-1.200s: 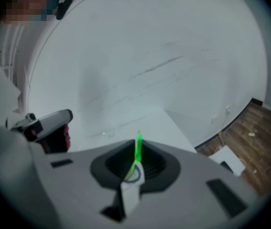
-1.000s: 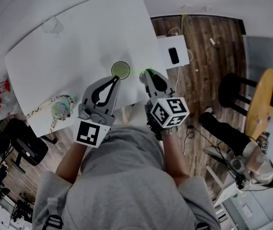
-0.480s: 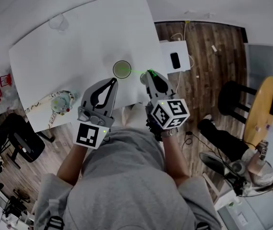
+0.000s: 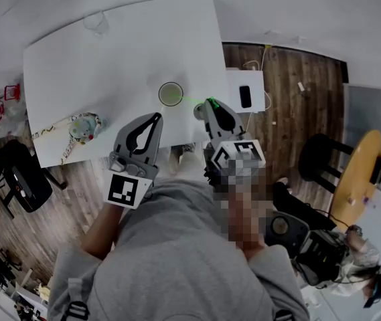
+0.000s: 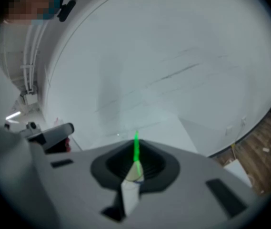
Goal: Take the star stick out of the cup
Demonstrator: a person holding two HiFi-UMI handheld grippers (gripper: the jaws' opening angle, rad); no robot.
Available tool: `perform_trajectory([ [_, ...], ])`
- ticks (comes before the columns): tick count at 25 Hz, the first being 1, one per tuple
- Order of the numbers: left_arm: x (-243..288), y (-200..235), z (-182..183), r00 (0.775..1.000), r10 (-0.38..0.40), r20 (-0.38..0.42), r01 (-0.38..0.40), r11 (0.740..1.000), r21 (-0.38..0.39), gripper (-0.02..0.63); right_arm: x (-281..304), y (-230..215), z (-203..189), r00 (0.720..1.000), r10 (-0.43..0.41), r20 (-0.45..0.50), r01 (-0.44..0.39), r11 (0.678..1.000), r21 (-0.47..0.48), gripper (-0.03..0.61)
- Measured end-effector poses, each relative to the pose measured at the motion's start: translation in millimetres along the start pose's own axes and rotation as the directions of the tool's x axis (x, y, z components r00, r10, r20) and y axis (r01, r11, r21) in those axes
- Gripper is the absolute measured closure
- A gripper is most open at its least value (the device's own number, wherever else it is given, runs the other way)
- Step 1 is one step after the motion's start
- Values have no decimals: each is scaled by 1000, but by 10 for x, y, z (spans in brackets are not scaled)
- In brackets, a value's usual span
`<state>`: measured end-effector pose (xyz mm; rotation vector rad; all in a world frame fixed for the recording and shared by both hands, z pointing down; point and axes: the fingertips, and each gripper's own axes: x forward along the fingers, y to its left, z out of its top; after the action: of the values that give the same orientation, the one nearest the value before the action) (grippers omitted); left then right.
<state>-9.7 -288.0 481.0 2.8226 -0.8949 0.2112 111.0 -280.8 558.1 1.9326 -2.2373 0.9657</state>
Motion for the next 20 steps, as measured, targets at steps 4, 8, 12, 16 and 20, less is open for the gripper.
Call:
perform_trajectory([
  [4, -79, -51, 45, 999, 45, 20, -45, 999, 0, 581, -44, 54, 70, 999, 40, 1, -40, 999, -29, 532],
  [8, -152, -109, 67, 996, 81, 28, -81, 997, -2, 581, -93, 102, 142, 997, 77, 8, -77, 996, -53, 532],
  [12, -227, -167, 81, 993, 113, 32, -113, 994, 4, 581, -160, 147, 227, 994, 110, 15, -109, 991, -74, 532],
  [16, -326, -228, 161, 986, 154, 63, -154, 988, 3, 581, -238, 191, 332, 989, 143, 30, -139, 986, -95, 532],
  [20, -458, -297, 168, 978, 196, 74, -197, 980, 1, 581, -336, 223, 391, 985, 165, 46, -159, 980, -120, 532],
])
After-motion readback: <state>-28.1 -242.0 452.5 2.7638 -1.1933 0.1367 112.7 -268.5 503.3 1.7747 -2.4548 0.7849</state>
